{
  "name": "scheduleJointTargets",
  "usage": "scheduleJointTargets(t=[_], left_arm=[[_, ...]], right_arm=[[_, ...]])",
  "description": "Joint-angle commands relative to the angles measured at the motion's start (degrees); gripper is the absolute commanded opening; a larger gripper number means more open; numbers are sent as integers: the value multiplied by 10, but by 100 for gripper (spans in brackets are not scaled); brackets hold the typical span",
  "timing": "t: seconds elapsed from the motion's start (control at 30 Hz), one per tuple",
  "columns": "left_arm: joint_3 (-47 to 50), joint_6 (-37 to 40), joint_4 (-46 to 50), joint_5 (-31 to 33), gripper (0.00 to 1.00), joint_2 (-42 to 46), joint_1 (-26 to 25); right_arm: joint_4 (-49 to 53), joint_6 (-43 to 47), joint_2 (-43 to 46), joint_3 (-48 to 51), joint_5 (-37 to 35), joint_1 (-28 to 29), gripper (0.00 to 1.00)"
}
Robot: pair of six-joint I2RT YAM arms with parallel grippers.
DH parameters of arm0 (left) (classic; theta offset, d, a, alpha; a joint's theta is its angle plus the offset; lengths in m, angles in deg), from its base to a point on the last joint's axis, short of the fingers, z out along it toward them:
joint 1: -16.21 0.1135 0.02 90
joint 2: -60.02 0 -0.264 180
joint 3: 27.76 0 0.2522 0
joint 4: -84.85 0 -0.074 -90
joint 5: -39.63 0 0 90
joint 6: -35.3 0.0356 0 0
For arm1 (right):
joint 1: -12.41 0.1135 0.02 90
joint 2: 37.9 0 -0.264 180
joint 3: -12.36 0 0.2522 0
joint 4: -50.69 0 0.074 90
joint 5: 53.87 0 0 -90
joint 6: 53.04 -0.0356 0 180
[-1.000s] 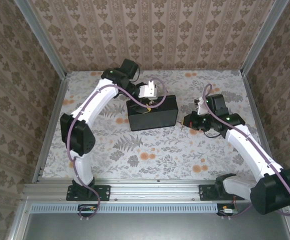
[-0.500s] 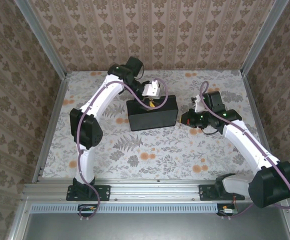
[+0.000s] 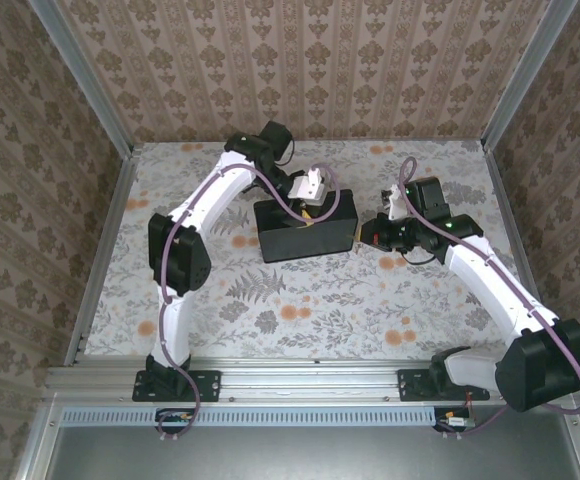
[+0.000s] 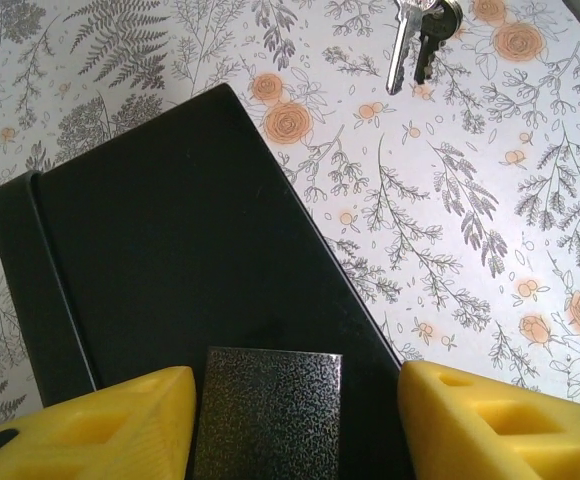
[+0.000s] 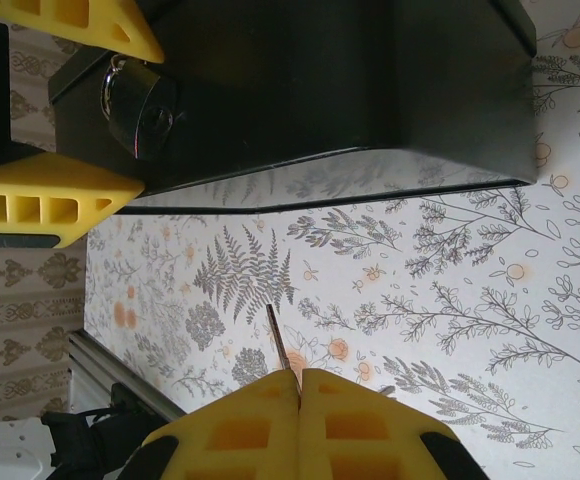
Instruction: Unlock the padlock with the key
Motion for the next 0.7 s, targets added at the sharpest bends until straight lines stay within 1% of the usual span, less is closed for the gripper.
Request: scheduleJointTargets(t=[0.0, 0.17, 0.27, 0.43, 0.57, 0.67], left_arm=[[-7, 20, 21, 7, 54, -23, -3], [0, 17, 34, 2, 42, -21, -7], [19, 7, 25, -2, 34, -11, -10], [46, -18, 3, -11, 28, 21, -11], [69, -44, -16, -37, 25, 52, -13], [75, -64, -16, -57, 25, 67, -20]], right_arm=[[11, 3, -5, -13, 18, 2, 0], [10, 7, -10, -11, 20, 3, 0], [-4, 6, -14, -6, 31, 2, 0], [-66, -27, -14, 1, 89, 2, 0], [-60, -22, -6, -6, 86, 2, 0], [-51, -17, 1, -6, 79, 2, 0]])
